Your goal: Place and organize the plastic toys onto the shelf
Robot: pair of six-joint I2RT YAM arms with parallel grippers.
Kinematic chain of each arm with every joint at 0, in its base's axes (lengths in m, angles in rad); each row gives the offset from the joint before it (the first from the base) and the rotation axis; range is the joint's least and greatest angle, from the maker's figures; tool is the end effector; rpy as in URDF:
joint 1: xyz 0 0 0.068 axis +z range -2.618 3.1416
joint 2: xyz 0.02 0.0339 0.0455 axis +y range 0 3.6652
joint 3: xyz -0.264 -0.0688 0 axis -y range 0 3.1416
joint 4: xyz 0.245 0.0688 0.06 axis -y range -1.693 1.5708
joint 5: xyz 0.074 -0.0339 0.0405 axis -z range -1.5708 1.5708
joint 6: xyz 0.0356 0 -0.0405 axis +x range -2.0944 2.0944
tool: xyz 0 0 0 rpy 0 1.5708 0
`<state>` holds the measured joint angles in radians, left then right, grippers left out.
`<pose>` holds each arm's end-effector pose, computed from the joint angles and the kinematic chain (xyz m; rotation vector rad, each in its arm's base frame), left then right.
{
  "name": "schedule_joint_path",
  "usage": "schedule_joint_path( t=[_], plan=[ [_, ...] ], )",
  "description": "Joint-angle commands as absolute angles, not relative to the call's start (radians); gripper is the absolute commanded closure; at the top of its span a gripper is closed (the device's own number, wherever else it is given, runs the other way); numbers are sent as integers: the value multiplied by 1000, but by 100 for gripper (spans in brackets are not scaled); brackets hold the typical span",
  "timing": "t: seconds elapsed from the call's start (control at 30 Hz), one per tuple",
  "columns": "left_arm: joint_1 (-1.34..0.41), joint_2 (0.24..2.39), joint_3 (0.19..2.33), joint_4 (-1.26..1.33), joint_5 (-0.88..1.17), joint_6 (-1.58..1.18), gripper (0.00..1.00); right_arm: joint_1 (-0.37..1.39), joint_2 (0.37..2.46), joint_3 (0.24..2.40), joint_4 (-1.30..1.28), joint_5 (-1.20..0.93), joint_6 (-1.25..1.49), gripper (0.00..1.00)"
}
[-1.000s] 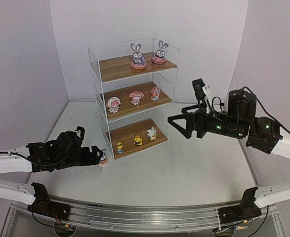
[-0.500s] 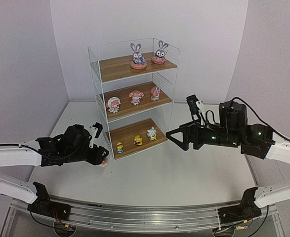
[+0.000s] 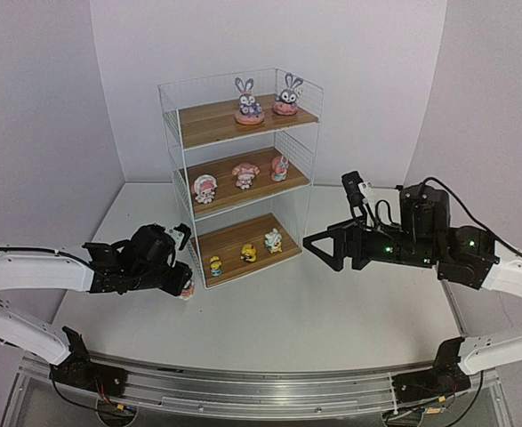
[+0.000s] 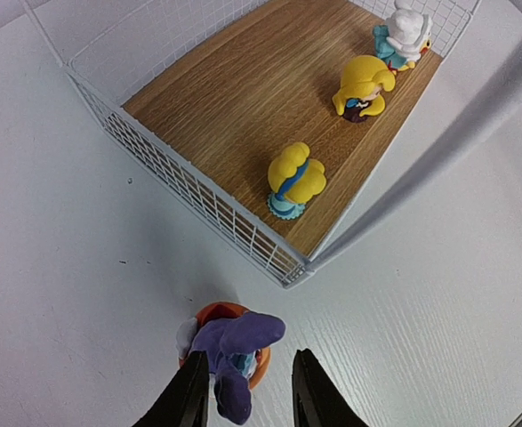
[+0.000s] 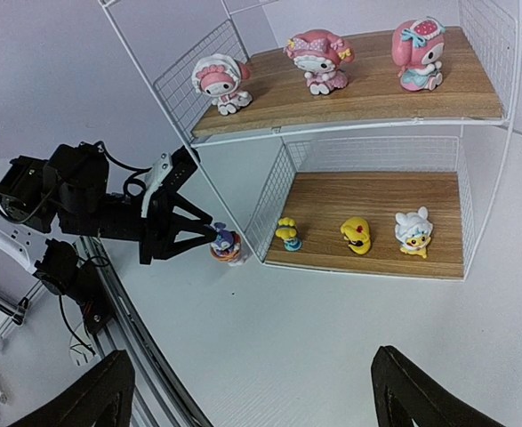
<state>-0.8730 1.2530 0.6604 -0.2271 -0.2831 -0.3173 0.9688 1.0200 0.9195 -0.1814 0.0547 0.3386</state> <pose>0.1670 -0.1837 0.1981 0.5194 2.3041 -0.2430 0.1357 0.1941 0.3431 -0.5636 1.8579 0.8449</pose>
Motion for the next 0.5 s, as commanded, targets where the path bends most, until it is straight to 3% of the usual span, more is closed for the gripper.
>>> schedule_joint_path(
  t=[0.0, 0.23, 0.47],
  plan=[
    [-865, 1271, 713, -211, -307, -309, 74, 963, 981, 916, -153, 82, 341, 10],
    [-865, 1270, 724, -234, -331, -315, 100, 964, 956, 901, -155, 110, 344, 10],
    [-865, 1226, 739, -317, -322, -343, 100, 964, 933, 889, -155, 113, 342, 10]
  ],
)
